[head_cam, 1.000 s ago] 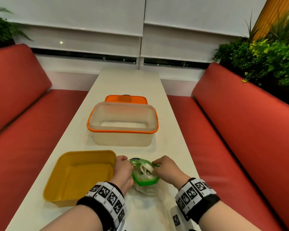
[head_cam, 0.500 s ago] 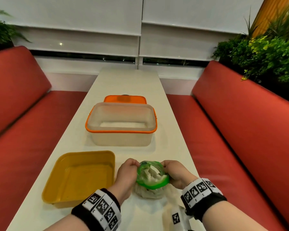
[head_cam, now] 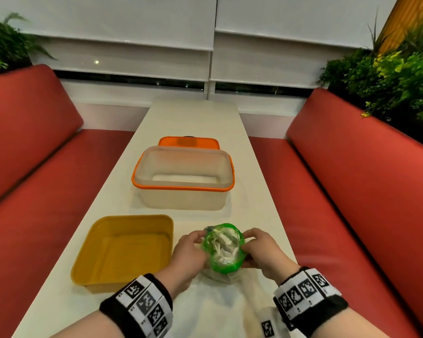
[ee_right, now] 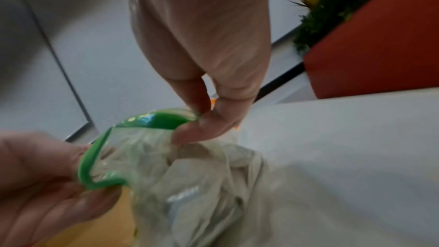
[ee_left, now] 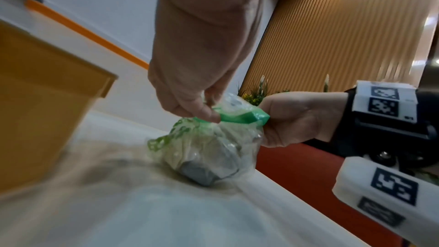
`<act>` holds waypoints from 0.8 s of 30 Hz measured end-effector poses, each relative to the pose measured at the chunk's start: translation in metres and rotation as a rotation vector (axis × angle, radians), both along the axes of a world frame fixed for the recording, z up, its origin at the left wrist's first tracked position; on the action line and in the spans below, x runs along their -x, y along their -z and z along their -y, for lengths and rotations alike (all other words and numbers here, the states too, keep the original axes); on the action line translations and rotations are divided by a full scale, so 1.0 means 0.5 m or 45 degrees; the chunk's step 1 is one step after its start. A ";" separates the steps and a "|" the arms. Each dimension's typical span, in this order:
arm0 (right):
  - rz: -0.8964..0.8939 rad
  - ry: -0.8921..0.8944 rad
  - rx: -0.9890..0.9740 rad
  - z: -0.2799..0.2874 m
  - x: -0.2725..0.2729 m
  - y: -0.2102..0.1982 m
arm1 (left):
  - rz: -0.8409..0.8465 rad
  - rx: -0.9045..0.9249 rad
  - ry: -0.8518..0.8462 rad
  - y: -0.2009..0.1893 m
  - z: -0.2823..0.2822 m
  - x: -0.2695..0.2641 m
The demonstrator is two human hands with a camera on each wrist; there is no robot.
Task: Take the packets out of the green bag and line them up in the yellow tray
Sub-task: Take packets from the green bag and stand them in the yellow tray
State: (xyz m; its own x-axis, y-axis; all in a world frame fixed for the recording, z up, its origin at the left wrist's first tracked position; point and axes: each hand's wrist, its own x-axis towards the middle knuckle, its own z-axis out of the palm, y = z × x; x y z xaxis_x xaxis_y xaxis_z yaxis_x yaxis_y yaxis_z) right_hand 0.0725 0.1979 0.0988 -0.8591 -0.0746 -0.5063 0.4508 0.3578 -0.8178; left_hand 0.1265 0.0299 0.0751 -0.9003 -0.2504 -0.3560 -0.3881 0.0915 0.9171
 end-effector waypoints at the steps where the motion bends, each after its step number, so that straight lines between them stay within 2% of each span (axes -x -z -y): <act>1: 0.060 0.058 0.144 0.001 0.002 0.008 | -0.011 -0.097 -0.053 0.002 0.001 -0.001; 5: 0.293 0.285 0.664 -0.003 0.010 0.032 | -0.040 -0.432 -0.185 0.002 0.014 0.006; 7: 0.297 0.355 0.759 -0.006 0.006 0.039 | -0.048 -0.496 -0.174 -0.005 0.017 0.007; 9: 0.123 0.231 0.552 -0.004 -0.002 0.043 | -0.060 -0.434 -0.122 -0.010 0.012 0.002; 12: -0.206 -0.033 0.102 0.005 -0.014 0.043 | -0.140 0.134 -0.011 -0.008 0.009 -0.010; 14: -0.272 -0.060 0.020 0.006 -0.014 0.045 | -0.165 0.397 0.043 -0.005 0.012 -0.015; 19: -0.213 -0.057 0.114 0.002 -0.015 0.066 | -0.113 0.525 0.125 -0.014 0.008 -0.020; 21: -0.222 -0.077 0.050 0.002 -0.016 0.074 | -0.059 0.573 0.198 -0.010 0.002 -0.022; 24: -0.260 -0.172 -0.081 0.000 -0.015 0.078 | -0.029 0.586 0.186 -0.007 -0.007 -0.023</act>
